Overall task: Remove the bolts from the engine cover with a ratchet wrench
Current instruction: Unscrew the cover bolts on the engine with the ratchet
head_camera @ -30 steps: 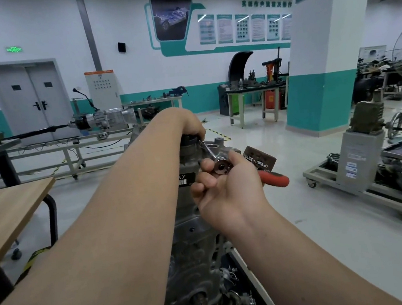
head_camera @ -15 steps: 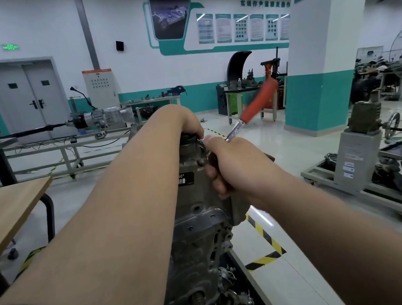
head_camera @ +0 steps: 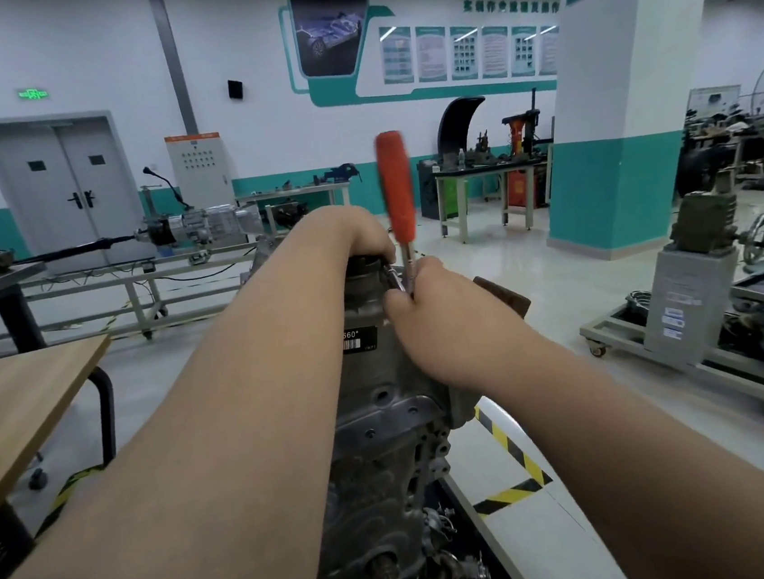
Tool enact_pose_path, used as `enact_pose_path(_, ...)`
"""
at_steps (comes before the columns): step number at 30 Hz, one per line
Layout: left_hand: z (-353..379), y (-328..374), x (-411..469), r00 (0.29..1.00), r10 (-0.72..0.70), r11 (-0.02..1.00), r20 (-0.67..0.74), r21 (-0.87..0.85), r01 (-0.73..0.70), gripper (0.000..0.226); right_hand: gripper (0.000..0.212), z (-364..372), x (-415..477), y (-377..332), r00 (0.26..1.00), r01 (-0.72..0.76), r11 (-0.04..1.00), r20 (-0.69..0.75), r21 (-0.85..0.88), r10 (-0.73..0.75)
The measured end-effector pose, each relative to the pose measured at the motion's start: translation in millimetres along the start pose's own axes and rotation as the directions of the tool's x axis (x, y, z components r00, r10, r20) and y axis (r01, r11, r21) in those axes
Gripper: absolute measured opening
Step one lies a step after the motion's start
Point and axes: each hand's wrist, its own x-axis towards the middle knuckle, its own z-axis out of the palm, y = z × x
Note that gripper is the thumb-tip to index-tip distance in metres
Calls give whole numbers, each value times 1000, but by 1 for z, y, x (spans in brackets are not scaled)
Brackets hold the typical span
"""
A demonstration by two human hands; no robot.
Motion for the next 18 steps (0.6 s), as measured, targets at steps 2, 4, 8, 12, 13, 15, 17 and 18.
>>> enact_pose_path(2, 1, -3, 1, 999, 1, 1000, -33, -24, -2, 19, 22, 7, -3, 4, 994, -99, 950, -23, 296, 111)
enact_pose_path(4, 3, -7, 8, 999, -13, 1000, -37, -10, 13, 23, 22, 16, -9, 6, 968, -204, 755, 13, 623, 251)
enact_pose_path(8, 0, -8, 10, 1000, -9, 1000, -21, -18, 8, 23, 24, 28, -19, -3, 920, -288, 121, 239, 950, 310)
enact_pose_path(12, 0, -10, 12, 1000, -4, 1000, -10, -15, 4, 21, 30, 30, -20, -12, 905, -258, -403, 366, 878, 219)
enact_pose_path(13, 0, -10, 12, 1000, -4, 1000, -16, -5, 4, 21, 34, 30, -21, -13, 902, -255, -510, 392, 822, 181)
enact_pose_path(15, -1, -10, 12, 1000, -3, 1000, -22, 11, 4, 21, 39, 29, -22, -15, 898, -244, -663, 424, 708, 122)
enact_pose_path(17, 1, -9, 13, 1000, -6, 1000, -19, 15, 6, 22, 41, 28, -23, -16, 895, -238, -716, 435, 656, 102)
enact_pose_path(18, 0, -8, 14, 1000, -5, 1000, -14, 24, 5, 22, 41, 28, -23, -15, 893, -238, -713, 437, 659, 105)
